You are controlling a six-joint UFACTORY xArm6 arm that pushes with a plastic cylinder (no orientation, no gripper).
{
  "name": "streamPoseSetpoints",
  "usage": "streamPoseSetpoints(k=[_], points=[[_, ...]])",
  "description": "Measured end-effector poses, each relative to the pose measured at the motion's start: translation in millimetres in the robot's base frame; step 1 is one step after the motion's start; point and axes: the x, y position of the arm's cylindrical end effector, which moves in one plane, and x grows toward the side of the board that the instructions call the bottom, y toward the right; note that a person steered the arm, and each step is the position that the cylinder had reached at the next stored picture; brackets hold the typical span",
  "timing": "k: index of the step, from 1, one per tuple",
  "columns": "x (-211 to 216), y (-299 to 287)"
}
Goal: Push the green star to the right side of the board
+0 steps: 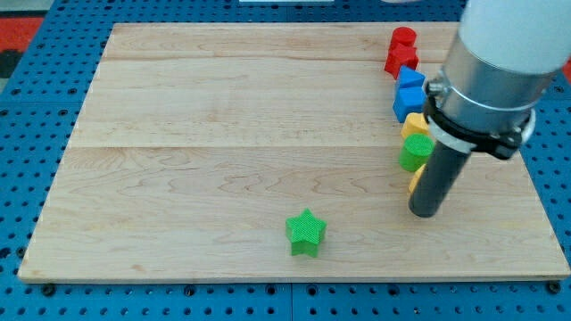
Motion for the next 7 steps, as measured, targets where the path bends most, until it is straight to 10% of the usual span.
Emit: streamPoseSetpoints(k=[2, 3, 4, 7], points=[[-59.4, -153.3], [25.6, -192.4], [71.4, -169.4], [31.1, -165.8]])
